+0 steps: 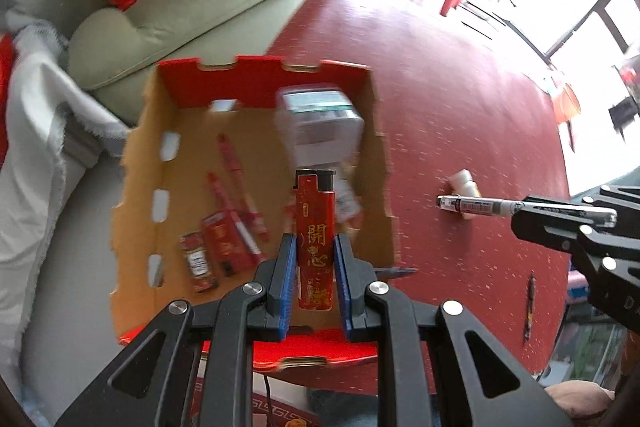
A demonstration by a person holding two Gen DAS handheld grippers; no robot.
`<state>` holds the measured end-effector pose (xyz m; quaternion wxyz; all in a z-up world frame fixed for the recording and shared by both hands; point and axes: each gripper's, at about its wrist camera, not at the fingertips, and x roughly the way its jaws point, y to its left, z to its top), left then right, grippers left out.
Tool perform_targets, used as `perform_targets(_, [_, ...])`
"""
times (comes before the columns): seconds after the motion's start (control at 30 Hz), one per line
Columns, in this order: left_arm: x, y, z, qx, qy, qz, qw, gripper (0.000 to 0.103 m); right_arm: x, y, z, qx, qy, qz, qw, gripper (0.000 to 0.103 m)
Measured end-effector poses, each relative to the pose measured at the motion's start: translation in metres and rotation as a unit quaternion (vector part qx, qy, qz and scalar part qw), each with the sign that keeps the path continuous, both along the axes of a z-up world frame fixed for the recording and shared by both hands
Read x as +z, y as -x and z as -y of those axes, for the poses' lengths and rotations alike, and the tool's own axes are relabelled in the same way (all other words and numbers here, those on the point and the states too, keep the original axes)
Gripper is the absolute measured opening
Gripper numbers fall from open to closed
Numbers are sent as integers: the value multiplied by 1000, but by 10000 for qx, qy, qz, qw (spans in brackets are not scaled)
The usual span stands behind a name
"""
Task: Organize rigid objects
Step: 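Carry the lighter and white marker over the cardboard box with both grippers, then open both grippers to drop the lighter and marker into the box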
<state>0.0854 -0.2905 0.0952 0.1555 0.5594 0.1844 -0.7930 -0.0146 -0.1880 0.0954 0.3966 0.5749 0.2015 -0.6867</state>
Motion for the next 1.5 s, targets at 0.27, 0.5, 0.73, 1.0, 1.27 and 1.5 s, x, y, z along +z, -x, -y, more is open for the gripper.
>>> perform_targets(0.27, [-15,-20,32,459,43,194,9987,20,-10,-20,48,574,-81,50,9983,11])
perform_targets(0.5, [-28,-28,45,582,75,341,9977,20,-23,-30,75,810,-184,118,9965,11])
perform_targets(0.73, [-36,-27,52,609,69,394,9973,20,-28,-32,86,878,-260,108,9957,11])
perform_targets(1.0, [-44,-22,57,625,42,450,9970,20,-33,-29,92,865,-346,139,9955,11])
perform_targets(1.27, [-61,-8,59,555,63,621,9965,20,-57,-20,102,752,-585,320,9949,11])
perform_targets(1.5, [-76,6,59,493,185,820,9952,78,-78,-7,109,571,-888,437,9935,11])
